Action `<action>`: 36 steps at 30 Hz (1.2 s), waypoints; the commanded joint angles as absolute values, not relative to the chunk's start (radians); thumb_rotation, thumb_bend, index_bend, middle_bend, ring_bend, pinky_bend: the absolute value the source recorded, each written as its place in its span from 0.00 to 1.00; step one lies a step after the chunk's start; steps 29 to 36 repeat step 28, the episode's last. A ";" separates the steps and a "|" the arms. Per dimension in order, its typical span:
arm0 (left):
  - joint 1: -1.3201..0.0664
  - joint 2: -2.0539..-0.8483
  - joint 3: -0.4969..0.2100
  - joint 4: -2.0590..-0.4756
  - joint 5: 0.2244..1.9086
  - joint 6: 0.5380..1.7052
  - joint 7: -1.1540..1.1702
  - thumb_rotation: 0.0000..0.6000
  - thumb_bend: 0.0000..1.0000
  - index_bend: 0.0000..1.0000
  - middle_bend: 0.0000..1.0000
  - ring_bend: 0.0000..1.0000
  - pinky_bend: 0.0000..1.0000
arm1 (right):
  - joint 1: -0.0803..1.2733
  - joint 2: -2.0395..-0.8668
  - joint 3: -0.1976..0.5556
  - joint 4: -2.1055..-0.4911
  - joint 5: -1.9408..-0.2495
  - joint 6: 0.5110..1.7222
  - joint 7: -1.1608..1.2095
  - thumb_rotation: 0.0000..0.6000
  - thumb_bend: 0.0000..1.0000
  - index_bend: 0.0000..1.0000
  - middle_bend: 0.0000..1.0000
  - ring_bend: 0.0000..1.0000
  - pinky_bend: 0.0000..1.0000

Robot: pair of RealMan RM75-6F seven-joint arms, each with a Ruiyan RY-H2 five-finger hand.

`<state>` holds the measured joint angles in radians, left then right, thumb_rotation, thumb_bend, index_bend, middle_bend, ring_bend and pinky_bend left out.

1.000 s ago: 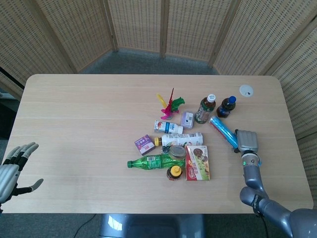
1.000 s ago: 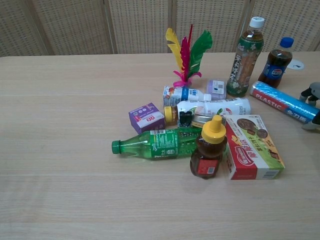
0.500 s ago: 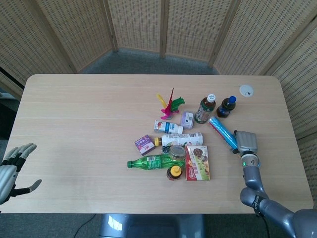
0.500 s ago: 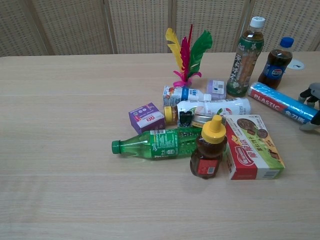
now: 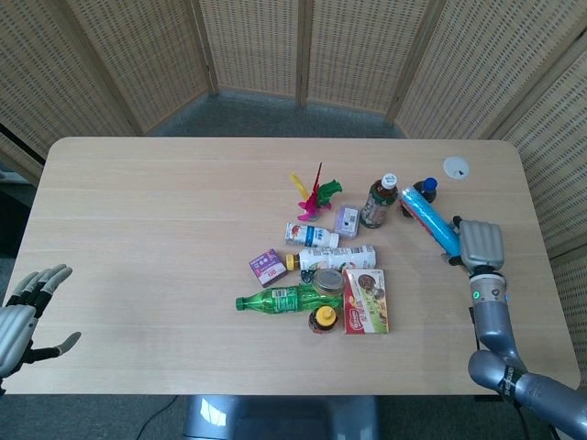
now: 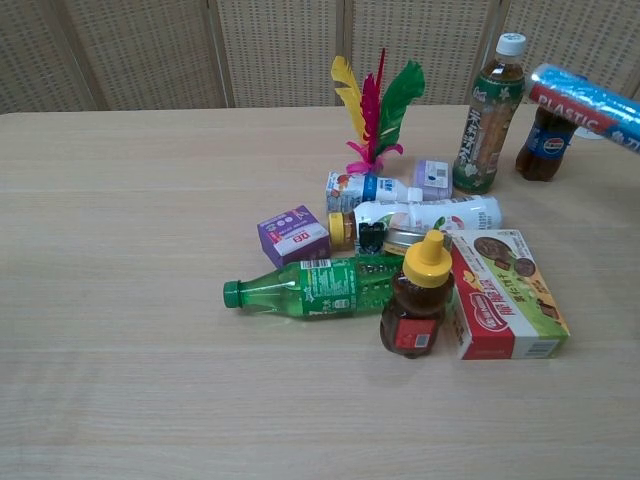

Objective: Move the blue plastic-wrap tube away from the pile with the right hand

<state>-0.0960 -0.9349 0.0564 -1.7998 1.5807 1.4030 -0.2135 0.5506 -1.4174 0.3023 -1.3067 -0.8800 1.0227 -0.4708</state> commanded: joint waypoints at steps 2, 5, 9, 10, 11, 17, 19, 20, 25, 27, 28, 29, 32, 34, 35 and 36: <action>-0.091 -0.932 0.059 -1.804 1.589 1.413 -0.213 1.00 0.30 0.03 0.00 0.00 0.00 | 0.555 -1.356 0.327 -1.371 -0.887 1.059 -0.484 1.00 0.24 0.73 1.00 0.95 0.73; -0.086 -0.930 0.061 -1.806 1.595 1.424 -0.216 1.00 0.30 0.03 0.00 0.00 0.00 | 0.559 -1.315 0.343 -1.420 -0.886 1.080 -0.492 1.00 0.24 0.73 1.00 0.95 0.73; -0.081 -0.928 0.063 -1.805 1.602 1.433 -0.220 1.00 0.30 0.03 0.00 0.00 0.00 | 0.567 -1.268 0.360 -1.475 -0.886 1.105 -0.505 1.00 0.24 0.73 1.00 0.95 0.73; -0.080 -0.928 0.064 -1.805 1.604 1.435 -0.221 1.00 0.30 0.03 0.00 0.00 0.00 | 0.569 -1.254 0.364 -1.490 -0.886 1.111 -0.508 1.00 0.24 0.73 1.00 0.95 0.73; -0.079 -0.928 0.065 -1.804 1.605 1.436 -0.222 1.00 0.30 0.03 0.00 0.00 0.00 | 0.571 -1.245 0.368 -1.502 -0.887 1.116 -0.507 1.00 0.24 0.73 1.00 0.95 0.73; -0.075 -0.929 0.065 -1.804 1.611 1.445 -0.224 1.00 0.30 0.03 0.00 0.00 0.00 | 0.584 -1.187 0.390 -1.577 -0.882 1.145 -0.520 1.00 0.24 0.73 1.00 0.95 0.73; -0.075 -0.930 0.066 -1.803 1.609 1.444 -0.225 1.00 0.30 0.03 0.00 0.00 0.00 | 0.588 -1.173 0.393 -1.598 -0.880 1.155 -0.528 1.00 0.24 0.73 1.00 0.95 0.73; -0.075 -0.930 0.066 -1.803 1.609 1.443 -0.225 1.00 0.30 0.03 0.00 0.00 0.00 | 0.590 -1.169 0.393 -1.606 -0.878 1.158 -0.531 1.00 0.24 0.73 1.00 0.96 0.73; -0.078 -0.934 0.063 -1.798 1.606 1.437 -0.229 1.00 0.30 0.03 0.00 0.00 0.00 | 0.599 -1.154 0.388 -1.632 -0.872 1.171 -0.540 1.00 0.24 0.73 1.00 0.96 0.72; -0.080 -0.936 0.063 -1.797 1.606 1.436 -0.230 1.00 0.30 0.03 0.00 0.00 0.00 | 0.602 -1.151 0.385 -1.639 -0.868 1.175 -0.544 1.00 0.24 0.73 1.00 0.96 0.73; -0.081 -0.936 0.062 -1.796 1.606 1.435 -0.230 1.00 0.30 0.03 0.00 0.00 0.00 | 0.604 -1.149 0.383 -1.642 -0.867 1.177 -0.546 1.00 0.24 0.73 1.00 0.96 0.73; -0.081 -0.936 0.062 -1.796 1.606 1.435 -0.230 1.00 0.30 0.03 0.00 0.00 0.00 | 0.604 -1.149 0.383 -1.642 -0.867 1.177 -0.546 1.00 0.24 0.73 1.00 0.96 0.73; -0.081 -0.936 0.062 -1.796 1.606 1.435 -0.230 1.00 0.30 0.03 0.00 0.00 0.00 | 0.604 -1.149 0.383 -1.642 -0.867 1.177 -0.546 1.00 0.24 0.73 1.00 0.96 0.73; -0.081 -0.936 0.062 -1.796 1.606 1.435 -0.230 1.00 0.30 0.03 0.00 0.00 0.00 | 0.604 -1.149 0.383 -1.642 -0.867 1.177 -0.546 1.00 0.24 0.73 1.00 0.96 0.73; -0.081 -0.936 0.062 -1.796 1.606 1.435 -0.230 1.00 0.30 0.03 0.00 0.00 0.00 | 0.604 -1.149 0.383 -1.642 -0.867 1.177 -0.546 1.00 0.24 0.73 1.00 0.96 0.73; -0.081 -0.936 0.062 -1.796 1.606 1.435 -0.230 1.00 0.30 0.03 0.00 0.00 0.00 | 0.604 -1.149 0.383 -1.642 -0.867 1.177 -0.546 1.00 0.24 0.73 1.00 0.96 0.73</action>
